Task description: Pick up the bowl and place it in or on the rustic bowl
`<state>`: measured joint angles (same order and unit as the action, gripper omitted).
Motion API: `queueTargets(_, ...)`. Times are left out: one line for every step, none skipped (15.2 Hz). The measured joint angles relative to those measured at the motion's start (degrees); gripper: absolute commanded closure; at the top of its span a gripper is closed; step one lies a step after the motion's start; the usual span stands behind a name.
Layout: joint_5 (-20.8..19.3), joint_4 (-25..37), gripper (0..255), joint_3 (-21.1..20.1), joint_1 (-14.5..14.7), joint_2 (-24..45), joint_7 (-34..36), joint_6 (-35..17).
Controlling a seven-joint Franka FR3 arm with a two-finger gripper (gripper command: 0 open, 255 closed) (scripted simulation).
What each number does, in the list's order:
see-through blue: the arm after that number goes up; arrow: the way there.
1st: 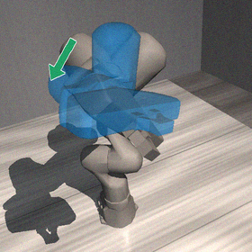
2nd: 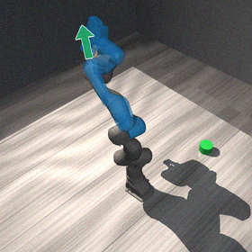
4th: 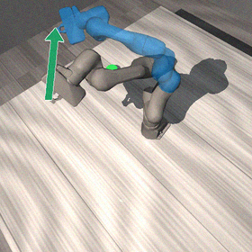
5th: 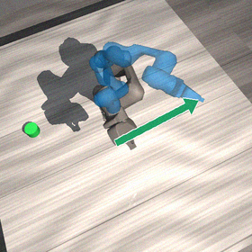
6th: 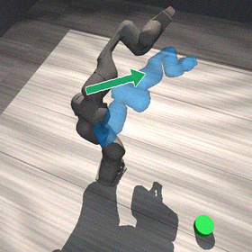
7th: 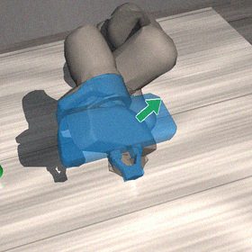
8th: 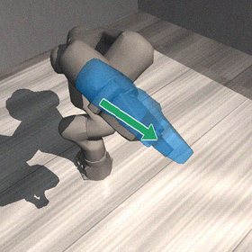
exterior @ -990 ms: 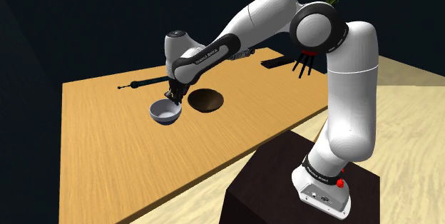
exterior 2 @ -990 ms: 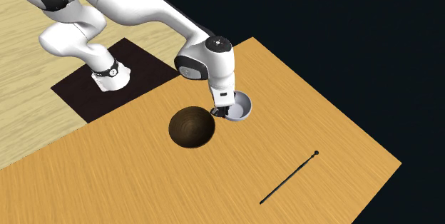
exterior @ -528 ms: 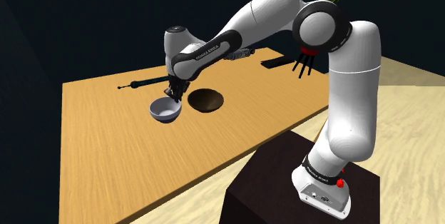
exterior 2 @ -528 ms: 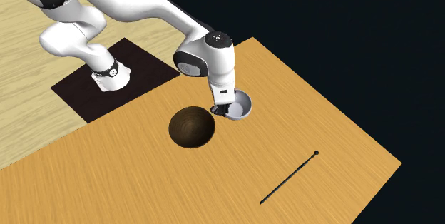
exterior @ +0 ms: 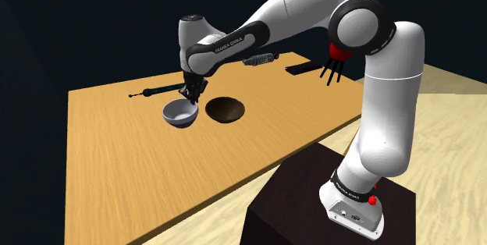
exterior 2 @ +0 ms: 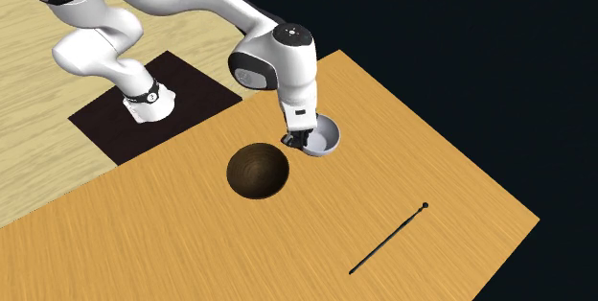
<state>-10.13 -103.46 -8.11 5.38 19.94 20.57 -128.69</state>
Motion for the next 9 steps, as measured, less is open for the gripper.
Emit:
queueTargets(0.1, 0.4, 255, -0.1, 0.0, -0.3, -0.1, 0.7)
queueTargets(0.2, 0.8, 255, -0.1, 0.0, -0.6, -0.2, 1.4)
queueTargets(0.3, 1.2, 255, -0.1, 0.0, -0.8, -0.3, 2.0)
queueTargets(0.4, 1.5, 255, -0.2, 0.0, -1.2, -0.4, 2.7)
queueTargets(0.6, 1.7, 255, -0.2, 0.0, -1.5, -0.5, 3.2)
queueTargets(0.7, 2.1, 255, -0.3, -0.1, -1.9, -0.7, 3.9)
queueTargets(0.8, 2.6, 255, -0.3, -0.1, -2.1, -0.8, 4.7)
queueTargets(0.9, 2.7, 255, -0.3, -0.1, -2.6, -0.9, 5.2)
queueTargets(1.0, 3.4, 255, -0.4, -0.1, -2.7, -1.0, 6.0)
